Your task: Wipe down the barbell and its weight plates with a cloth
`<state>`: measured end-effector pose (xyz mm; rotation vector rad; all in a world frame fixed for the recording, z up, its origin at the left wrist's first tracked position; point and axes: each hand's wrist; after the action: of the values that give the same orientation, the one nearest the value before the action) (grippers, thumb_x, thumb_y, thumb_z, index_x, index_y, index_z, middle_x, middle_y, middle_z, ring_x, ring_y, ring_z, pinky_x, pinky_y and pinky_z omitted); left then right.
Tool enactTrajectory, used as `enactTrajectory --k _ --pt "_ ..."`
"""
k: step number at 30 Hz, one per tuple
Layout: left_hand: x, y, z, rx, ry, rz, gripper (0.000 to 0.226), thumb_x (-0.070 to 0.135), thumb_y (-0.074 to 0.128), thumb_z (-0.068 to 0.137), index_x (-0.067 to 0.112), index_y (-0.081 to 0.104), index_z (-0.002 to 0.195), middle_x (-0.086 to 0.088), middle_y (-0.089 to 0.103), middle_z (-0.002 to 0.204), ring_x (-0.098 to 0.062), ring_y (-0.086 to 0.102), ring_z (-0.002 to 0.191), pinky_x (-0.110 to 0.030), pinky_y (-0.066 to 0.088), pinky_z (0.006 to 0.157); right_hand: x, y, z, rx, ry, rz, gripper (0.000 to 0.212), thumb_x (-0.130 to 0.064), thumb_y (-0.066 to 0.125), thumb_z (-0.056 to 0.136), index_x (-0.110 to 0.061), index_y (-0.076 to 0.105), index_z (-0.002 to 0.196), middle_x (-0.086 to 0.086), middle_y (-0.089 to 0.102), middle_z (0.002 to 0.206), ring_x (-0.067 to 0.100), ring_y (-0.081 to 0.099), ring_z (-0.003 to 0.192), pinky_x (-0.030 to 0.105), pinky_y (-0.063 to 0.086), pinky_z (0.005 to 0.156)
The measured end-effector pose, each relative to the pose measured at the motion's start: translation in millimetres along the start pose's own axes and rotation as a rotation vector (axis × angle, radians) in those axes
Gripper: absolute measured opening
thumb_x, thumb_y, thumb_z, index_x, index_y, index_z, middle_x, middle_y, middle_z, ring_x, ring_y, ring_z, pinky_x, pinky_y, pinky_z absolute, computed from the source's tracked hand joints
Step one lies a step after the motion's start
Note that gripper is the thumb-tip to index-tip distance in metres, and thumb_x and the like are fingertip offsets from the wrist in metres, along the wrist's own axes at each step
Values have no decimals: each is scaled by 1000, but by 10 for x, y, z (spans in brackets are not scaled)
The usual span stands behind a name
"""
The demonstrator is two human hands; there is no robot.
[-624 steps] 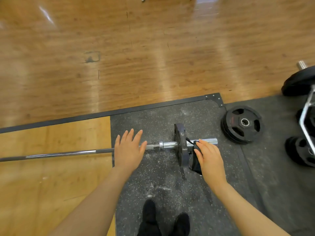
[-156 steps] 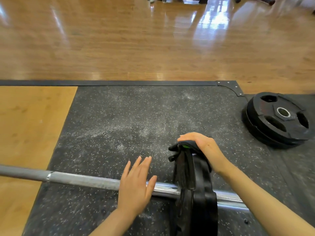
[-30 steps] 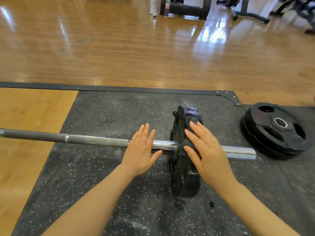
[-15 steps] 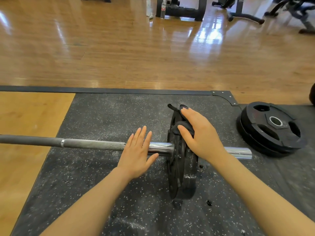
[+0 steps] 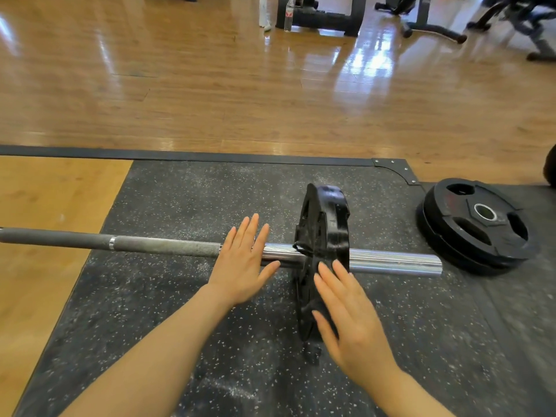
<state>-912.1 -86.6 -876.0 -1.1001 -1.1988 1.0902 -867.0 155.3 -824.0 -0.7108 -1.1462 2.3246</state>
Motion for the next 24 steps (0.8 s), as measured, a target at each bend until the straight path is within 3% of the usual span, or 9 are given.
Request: enactTrajectory --k 5,9,14,24 --pt "8 20 41 23 -16 -7 80 66 13 93 18 -3 155 -6 -19 160 -22 -19 147 -42 -7 120 89 10 164 32 4 -29 48 -19 52 97 -1 43 141 12 40 150 29 29 144 48 33 114" --pt "-19 41 100 39 -19 -4 81 66 13 93 16 0 155 -7 -15 161 -23 -15 148 -43 -3 120 154 -4 469 88 133 22 52 -21 50 97 2 40 143 12 37 152 28 23 147 45 27 117" --pt "-50 64 197 33 -24 -15 82 68 7 91 17 -2 155 -6 -15 161 -22 -14 148 -43 -3 121 169 134 421 152 176 20 53 -21 47 99 3 35 145 14 33 153 29 20 148 36 20 120" --pt "-183 -18 304 -82 102 8 80 67 12 93 20 -9 154 -14 -20 159 -26 -19 147 -42 -8 120 162 168 243 77 160 -48 56 -22 43 98 1 28 146 10 22 157 29 15 148 29 12 121"
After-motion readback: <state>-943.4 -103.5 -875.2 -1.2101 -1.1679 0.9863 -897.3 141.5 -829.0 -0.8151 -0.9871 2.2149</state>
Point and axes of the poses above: each hand's wrist, its own z-axis towards the middle knuckle, its own y-axis out of the palm, x = y × z
